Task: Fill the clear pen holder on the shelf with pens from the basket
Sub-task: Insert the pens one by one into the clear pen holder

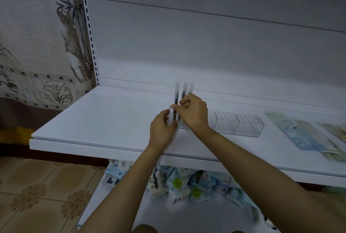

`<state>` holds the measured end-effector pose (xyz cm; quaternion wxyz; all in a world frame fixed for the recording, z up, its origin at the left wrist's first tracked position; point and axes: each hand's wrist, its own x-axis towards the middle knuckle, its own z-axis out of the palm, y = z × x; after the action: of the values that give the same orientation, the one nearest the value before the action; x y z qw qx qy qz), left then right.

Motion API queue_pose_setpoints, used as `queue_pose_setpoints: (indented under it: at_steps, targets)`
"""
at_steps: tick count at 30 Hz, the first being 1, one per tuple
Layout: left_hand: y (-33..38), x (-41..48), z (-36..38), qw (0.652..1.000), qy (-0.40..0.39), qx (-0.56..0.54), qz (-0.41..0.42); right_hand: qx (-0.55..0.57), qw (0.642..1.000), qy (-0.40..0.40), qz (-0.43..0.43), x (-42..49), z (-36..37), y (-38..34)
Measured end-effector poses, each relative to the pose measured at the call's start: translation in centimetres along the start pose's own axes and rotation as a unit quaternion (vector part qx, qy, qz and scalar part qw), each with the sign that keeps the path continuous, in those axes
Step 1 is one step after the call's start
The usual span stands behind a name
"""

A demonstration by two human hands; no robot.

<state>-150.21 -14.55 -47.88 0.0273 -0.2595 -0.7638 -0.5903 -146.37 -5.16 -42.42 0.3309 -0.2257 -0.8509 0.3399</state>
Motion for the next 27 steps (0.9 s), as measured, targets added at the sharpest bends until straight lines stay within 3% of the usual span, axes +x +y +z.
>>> queue_pose_setpoints:
  at_steps: [4,8,12,14,18,27]
  targets:
    - [0.1,0.0,0.1,0.998,-0.032,0.056,0.001,-0.027,0.999,-0.024,-0.013,-0.3,-2.3,-0.4]
    - [1.0,-0.7,-1.0,0.981,-0.039,0.188,-0.007,-0.130,0.988,-0.085,-0.024,-0.8,-5.3,-0.7]
    - [2.6,-1.7,-3.4,0.915,-0.073,0.390,0.064,-0.209,0.969,-0.125,-0.031,-2.3,-8.3,-0.5]
    - [3.4,-2.4,-4.2,0.889,-0.086,0.441,0.087,-0.227,0.964,-0.132,-0.033,-3.2,-9.7,-0.3]
    - [4.8,-4.2,-4.4,0.867,-0.070,0.470,0.148,-0.238,0.961,-0.133,-0.047,-5.2,-11.7,0.4]
    - [5.6,-11.1,-3.7,0.879,-0.072,0.437,0.177,-0.247,0.955,-0.144,-0.074,-12.4,-13.0,5.2]
